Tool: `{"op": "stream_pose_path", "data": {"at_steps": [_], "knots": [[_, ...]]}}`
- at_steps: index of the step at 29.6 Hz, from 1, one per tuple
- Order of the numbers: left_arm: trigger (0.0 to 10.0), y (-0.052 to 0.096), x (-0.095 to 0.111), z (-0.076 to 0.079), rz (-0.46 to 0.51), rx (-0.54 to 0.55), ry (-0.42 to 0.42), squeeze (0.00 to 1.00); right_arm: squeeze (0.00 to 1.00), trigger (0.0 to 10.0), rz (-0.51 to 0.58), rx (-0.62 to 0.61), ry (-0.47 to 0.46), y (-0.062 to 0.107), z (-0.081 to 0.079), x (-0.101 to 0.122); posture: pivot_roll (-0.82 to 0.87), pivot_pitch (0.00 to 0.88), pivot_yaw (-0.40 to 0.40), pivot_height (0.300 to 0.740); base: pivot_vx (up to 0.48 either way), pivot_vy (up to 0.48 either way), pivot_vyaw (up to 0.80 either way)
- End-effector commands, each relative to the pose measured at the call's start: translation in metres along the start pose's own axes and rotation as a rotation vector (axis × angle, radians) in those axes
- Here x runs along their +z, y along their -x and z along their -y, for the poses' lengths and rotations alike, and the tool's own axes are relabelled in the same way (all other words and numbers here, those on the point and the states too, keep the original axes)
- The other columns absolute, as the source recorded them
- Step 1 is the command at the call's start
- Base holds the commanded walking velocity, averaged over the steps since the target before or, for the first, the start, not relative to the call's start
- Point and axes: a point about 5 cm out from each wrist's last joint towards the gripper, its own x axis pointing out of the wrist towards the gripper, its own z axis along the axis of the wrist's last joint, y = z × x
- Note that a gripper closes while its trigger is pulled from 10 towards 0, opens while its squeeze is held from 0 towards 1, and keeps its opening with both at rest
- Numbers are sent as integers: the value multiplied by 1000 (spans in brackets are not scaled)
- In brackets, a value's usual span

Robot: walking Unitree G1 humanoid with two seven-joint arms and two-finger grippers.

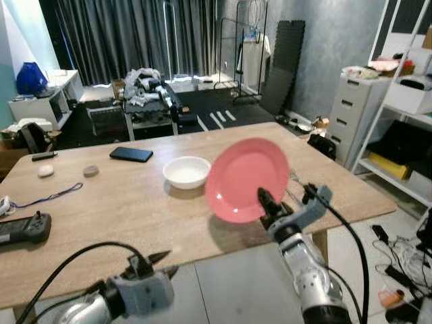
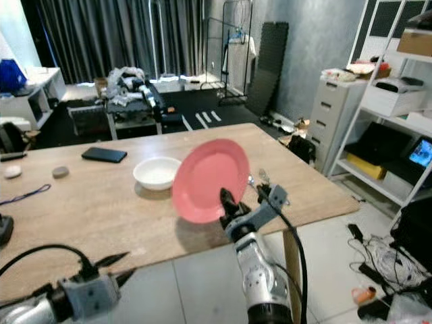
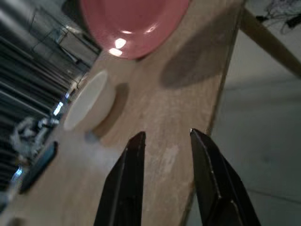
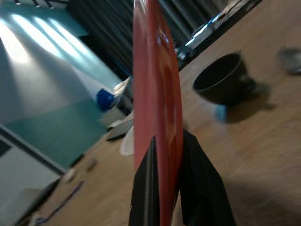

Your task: Setting the table

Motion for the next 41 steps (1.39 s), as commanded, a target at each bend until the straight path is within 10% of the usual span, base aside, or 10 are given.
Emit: {"op": "stream_pose_path", "data": {"at_steps": [1,11,27,41], "knots": [[10000,3,-5,-5,-56,99,133,0,0,10000,40,-28,69,4,1,2,145,1,67,740,0,0,0],[10000,1,-14,-2,-175,364,625,0,0,10000,130,-157,274,33,28,16,118,0,67,740,0,0,0],[10000,24,-43,34,-404,364,608,0,0,10000,-31,-310,587,84,84,-12,86,0,52,740,0,0,0],[10000,15,-38,31,-371,379,597,0,0,10000,0,-320,587,80,84,-11,82,3,57,740,0,0,0]]}}
